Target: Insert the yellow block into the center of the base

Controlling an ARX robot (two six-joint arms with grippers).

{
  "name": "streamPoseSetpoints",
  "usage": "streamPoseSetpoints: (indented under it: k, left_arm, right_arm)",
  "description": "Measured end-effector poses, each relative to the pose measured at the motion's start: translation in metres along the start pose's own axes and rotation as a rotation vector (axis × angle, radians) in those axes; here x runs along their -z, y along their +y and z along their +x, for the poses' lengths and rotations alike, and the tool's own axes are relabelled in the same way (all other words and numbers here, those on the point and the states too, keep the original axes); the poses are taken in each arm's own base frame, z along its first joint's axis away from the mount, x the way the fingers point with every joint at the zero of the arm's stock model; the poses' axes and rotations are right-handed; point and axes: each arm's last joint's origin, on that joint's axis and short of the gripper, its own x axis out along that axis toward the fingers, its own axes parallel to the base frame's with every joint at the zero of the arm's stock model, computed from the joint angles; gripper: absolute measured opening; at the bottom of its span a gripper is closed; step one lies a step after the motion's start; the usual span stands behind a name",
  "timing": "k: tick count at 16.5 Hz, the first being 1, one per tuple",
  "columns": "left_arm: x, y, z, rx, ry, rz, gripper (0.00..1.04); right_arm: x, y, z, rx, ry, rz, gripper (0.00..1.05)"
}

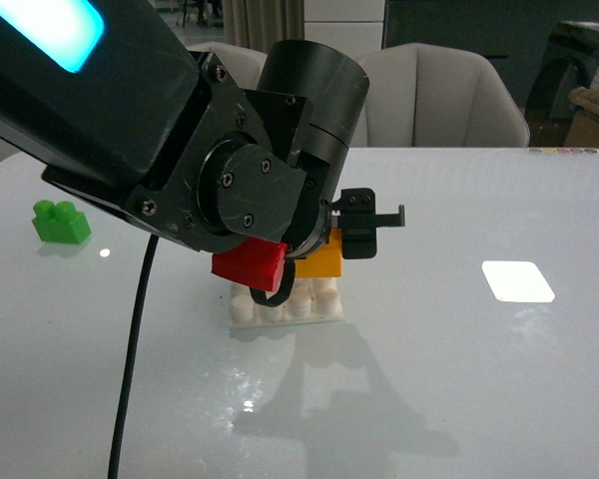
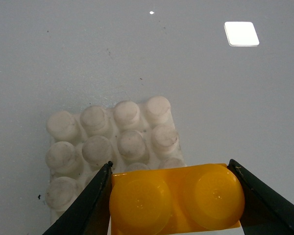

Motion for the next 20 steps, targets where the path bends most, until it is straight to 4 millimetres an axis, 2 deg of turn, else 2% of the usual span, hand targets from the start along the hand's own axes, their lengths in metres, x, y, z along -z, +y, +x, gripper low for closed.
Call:
streamPoseSetpoints:
  k: [4,11,20]
  left_arm:
    - [0.012,0.004,0.017,-0.024,0.027,0.017,0.61]
    - [0.008,0.032,0.030,-0.092,0.011,-0.009,0.61]
    - [0.015,0.019,0.028,-0.072,0.015,0.003,0.61]
  right_arm:
    - [0.000,0.000,0.000,0.000,0.000,0.000,0.98]
    - [0.000,0.000,0.000,0.000,0.000,0.000,0.98]
    - [0.000,0.000,0.000,0.000,0.000,0.000,0.98]
